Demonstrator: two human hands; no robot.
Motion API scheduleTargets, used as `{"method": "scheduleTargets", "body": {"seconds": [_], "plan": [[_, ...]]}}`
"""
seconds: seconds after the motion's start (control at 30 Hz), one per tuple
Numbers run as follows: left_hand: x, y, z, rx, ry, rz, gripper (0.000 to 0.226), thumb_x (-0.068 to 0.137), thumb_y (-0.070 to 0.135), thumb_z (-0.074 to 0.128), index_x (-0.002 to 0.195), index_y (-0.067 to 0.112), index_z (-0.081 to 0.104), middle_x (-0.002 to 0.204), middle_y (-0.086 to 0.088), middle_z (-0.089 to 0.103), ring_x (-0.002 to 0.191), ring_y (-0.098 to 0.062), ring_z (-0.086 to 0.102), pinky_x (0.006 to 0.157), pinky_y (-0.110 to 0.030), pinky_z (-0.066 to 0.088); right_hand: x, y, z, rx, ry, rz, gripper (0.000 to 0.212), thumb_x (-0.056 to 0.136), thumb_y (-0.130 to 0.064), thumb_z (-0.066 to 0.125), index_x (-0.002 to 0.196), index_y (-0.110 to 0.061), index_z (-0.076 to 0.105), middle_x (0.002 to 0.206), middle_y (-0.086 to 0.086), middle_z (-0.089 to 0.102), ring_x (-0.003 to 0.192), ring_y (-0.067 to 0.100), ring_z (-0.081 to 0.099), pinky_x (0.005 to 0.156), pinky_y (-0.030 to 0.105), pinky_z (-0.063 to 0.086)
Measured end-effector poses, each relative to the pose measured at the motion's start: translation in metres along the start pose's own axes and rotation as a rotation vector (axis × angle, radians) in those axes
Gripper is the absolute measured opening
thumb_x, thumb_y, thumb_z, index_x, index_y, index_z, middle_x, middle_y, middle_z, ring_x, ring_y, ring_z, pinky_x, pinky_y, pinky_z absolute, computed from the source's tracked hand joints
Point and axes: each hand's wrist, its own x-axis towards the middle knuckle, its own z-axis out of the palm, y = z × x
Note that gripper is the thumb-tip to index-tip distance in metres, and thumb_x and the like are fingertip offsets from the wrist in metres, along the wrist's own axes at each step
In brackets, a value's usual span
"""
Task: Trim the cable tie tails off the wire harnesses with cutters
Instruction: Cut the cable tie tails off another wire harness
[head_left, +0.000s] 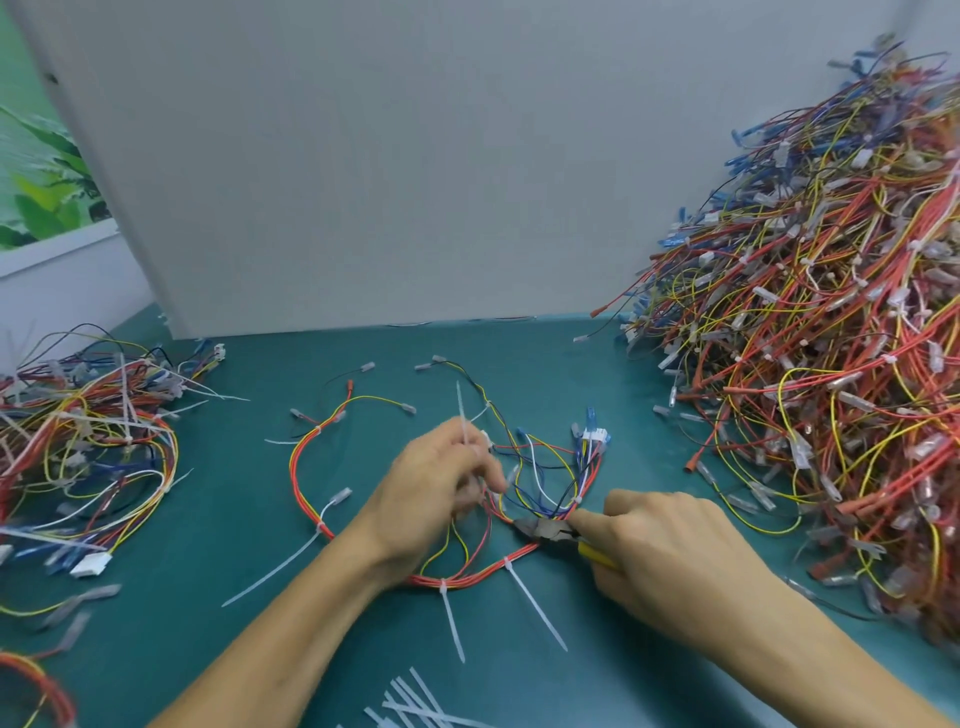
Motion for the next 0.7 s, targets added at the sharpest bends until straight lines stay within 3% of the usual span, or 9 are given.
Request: {"method": "scheduleTargets", "body": {"seconds": [0.13,0.3,0.43,0.53,0.63,0.7], "plan": [[-0.005,0.005,-0.003,-0.370,0.034,-0.137,0.039,0.092,0.015,0.041,0.053,0.018,0.044,0.061,-0.009,0.050,0.044,-0.014,0.030,0.045,-0.025,0.027,0.000,0.001,-0.002,0.012,-0.015,0.009,0.027,0.096,-0.036,0.035,0.119,-0.027,0.045,0.089,-0.003,0.038,0.095,0.032,0.057,0.060,0.032,0.029],[-0.009,0.004,-0.006,-0.507,-0.011,-0.176,0.014,0.080,0.013,0.047,0.077,0.006,0.059,0.064,-0.009,0.052,0.047,-0.016,0.041,0.042,-0.023,0.030,-0.001,0.002,-0.004,0.022,-0.031,0.008,0.028,0.095,-0.035,0.036,0.120,-0.026,0.046,0.099,-0.001,0.049,0.097,0.032,0.057,0.062,0.030,0.030],[-0.010,-0.002,-0.006,-0.521,-0.012,-0.198,0.017,0.067,0.003,0.058,0.082,0.008,0.062,0.060,-0.003,0.043,0.045,-0.012,0.032,0.040,-0.019,0.024,0.000,0.003,-0.003,0.031,-0.035,0.000,0.027,0.096,-0.037,0.035,0.118,-0.027,0.046,0.099,-0.003,0.049,0.098,0.032,0.057,0.063,0.031,0.031],[-0.012,-0.003,-0.007,-0.251,-0.059,-0.085,0.010,0.068,0.007,0.065,0.072,0.014,0.069,0.052,0.003,0.037,0.043,-0.010,0.025,0.041,-0.017,0.024,0.001,0.004,-0.002,0.030,-0.038,0.001,0.028,0.096,-0.038,0.034,0.120,-0.027,0.045,0.100,-0.002,0.049,0.098,0.032,0.057,0.063,0.031,0.031],[-0.014,-0.005,-0.009,0.468,-0.190,0.184,0.018,0.072,0.006,0.072,0.082,0.021,0.075,0.056,0.011,0.041,0.050,-0.006,0.037,0.052,-0.017,0.034,0.001,0.005,-0.001,0.032,-0.043,-0.002,0.029,0.095,-0.038,0.035,0.120,-0.028,0.046,0.088,-0.004,0.037,0.095,0.031,0.058,0.062,0.031,0.031],[-0.016,-0.008,-0.006,0.808,-0.302,0.306,0.026,0.075,0.008,0.074,0.095,0.025,0.074,0.068,0.016,0.048,0.062,0.000,0.046,0.062,-0.011,0.037,0.000,0.006,-0.001,0.033,-0.047,-0.001,0.029,0.094,-0.038,0.036,0.119,-0.028,0.047,0.085,-0.005,0.033,0.094,0.031,0.058,0.061,0.031,0.030]]}}
